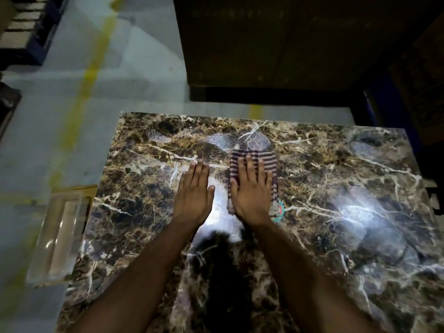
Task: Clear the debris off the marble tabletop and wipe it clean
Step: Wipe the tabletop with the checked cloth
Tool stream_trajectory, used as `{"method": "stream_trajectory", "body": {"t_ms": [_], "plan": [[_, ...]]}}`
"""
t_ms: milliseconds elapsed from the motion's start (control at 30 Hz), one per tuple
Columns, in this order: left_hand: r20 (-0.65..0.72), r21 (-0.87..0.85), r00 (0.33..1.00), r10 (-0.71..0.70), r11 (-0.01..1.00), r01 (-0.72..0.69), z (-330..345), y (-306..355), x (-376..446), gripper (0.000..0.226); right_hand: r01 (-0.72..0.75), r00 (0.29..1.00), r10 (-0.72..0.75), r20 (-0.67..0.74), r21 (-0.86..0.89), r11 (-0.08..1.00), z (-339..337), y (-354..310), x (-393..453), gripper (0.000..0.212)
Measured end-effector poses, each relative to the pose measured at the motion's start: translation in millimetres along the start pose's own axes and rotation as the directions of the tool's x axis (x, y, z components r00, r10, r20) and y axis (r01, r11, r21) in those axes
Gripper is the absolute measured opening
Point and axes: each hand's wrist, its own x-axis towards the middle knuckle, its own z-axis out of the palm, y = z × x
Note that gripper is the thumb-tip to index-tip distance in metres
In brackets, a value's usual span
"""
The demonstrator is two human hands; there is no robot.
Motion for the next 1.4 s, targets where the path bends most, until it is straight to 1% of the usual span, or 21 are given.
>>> {"method": "stream_trajectory", "body": {"t_ms": [67,133,167,200,267,333,367,467,567,600,633,700,767,800,867,1000,1067,1200,1233,1300,1400], "plan": [[-0.003,0.004,1.000,-0.009,1.000,0.009,0.5,3.7,5.1,0.061,0.119,0.993,-0.119,0.027,0.014,0.993,0.5,-14.6,9.1,0.065],[-0.014,0.011,1.000,-0.012,1.000,0.012,1.9,7.2,7.5,0.060,0.258,0.964,-0.257,0.070,-0.008,0.966,-1.3,-25.2,45.2,0.064],[-0.023,0.011,1.000,-0.009,1.000,0.010,2.4,8.6,7.6,0.060,0.282,0.956,-0.279,0.093,-0.026,0.959,-2.4,-26.5,65.1,0.064],[-0.029,0.008,1.000,-0.005,1.000,0.005,2.9,9.8,7.0,0.060,0.260,0.962,-0.255,0.098,-0.042,0.965,-3.3,-23.6,83.0,0.064],[-0.027,-0.007,1.000,0.001,1.000,-0.001,3.8,11.5,6.9,0.059,0.129,0.989,-0.126,0.075,-0.045,0.991,-4.9,-9.4,99.7,0.065],[-0.022,-0.015,1.000,-0.012,1.000,0.012,2.3,13.5,8.3,0.059,0.026,0.999,-0.025,0.045,-0.017,1.000,-4.8,1.0,87.1,0.066],[-0.027,-0.009,1.000,-0.015,1.000,0.015,1.2,14.9,10.4,0.059,0.014,1.000,-0.013,0.028,-0.012,1.000,-4.1,1.3,76.4,0.066],[-0.035,0.022,0.999,0.000,1.000,0.001,-1.4,21.4,24.6,0.060,0.108,0.992,-0.108,0.060,0.000,0.994,-6.2,-14.3,74.1,0.066],[-0.068,-0.006,0.997,-0.032,0.999,0.031,-4.7,26.4,40.2,0.060,0.276,0.956,-0.271,0.110,-0.027,0.961,-9.5,-28.7,113.8,0.065],[-0.077,-0.010,0.997,-0.028,1.000,0.027,-6.8,26.6,45.2,0.059,0.296,0.950,-0.290,0.117,-0.040,0.954,-11.6,-26.5,129.9,0.065],[-0.082,0.010,0.997,-0.002,1.000,0.003,-8.9,25.6,49.0,0.059,0.275,0.957,-0.268,0.115,-0.046,0.960,-14.3,-19.7,143.8,0.065],[-0.073,0.076,0.995,0.066,0.995,-0.061,-11.1,21.6,52.7,0.059,0.139,0.988,-0.135,0.079,-0.056,0.989,-18.8,6.1,159.0,0.066],[-0.051,0.091,0.995,0.087,0.992,-0.082,-12.1,19.2,55.7,0.060,-0.008,0.998,0.010,0.055,-0.028,1.000,-24.0,34.0,152.1,0.068],[-0.034,0.089,0.996,0.085,0.993,-0.081,-11.3,20.3,58.0,0.060,-0.042,0.998,0.043,0.052,-0.017,0.999,-25.7,42.9,141.0,0.068],[-0.033,0.099,0.994,0.101,0.990,-0.098,-6.3,31.2,65.2,0.061,-0.004,1.000,0.005,0.026,-0.025,1.000,-24.6,47.1,115.1,0.068],[-0.022,0.079,0.991,0.133,0.988,-0.131,8.8,65.8,69.2,0.062,0.198,0.979,-0.196,0.061,-0.030,0.980,-22.2,40.5,119.2,0.067],[-0.021,0.039,0.993,0.113,0.993,-0.112,15.4,77.3,59.4,0.062,0.182,0.982,-0.180,0.059,-0.037,0.983,-22.8,46.9,129.6,0.066],[0.013,0.047,0.991,0.132,0.990,-0.133,20.3,80.4,37.8,0.062,-0.063,0.998,0.064,0.015,-0.033,0.997,-26.0,69.7,108.7,0.069],[0.018,0.049,0.991,0.132,0.990,-0.133,20.6,78.8,34.4,0.062,-0.094,0.995,0.095,0.025,-0.025,0.995,-25.6,70.4,95.2,0.070],[0.022,0.064,0.990,0.138,0.988,-0.139,19.8,77.0,27.2,0.063,-0.065,0.996,0.066,0.056,-0.017,0.998,-23.0,62.0,62.8,0.070],[0.019,0.076,0.994,0.109,0.991,-0.110,22.9,78.6,15.5,0.063,0.115,0.991,-0.113,0.067,-0.025,0.993,-15.3,48.6,38.0,0.068]]}}
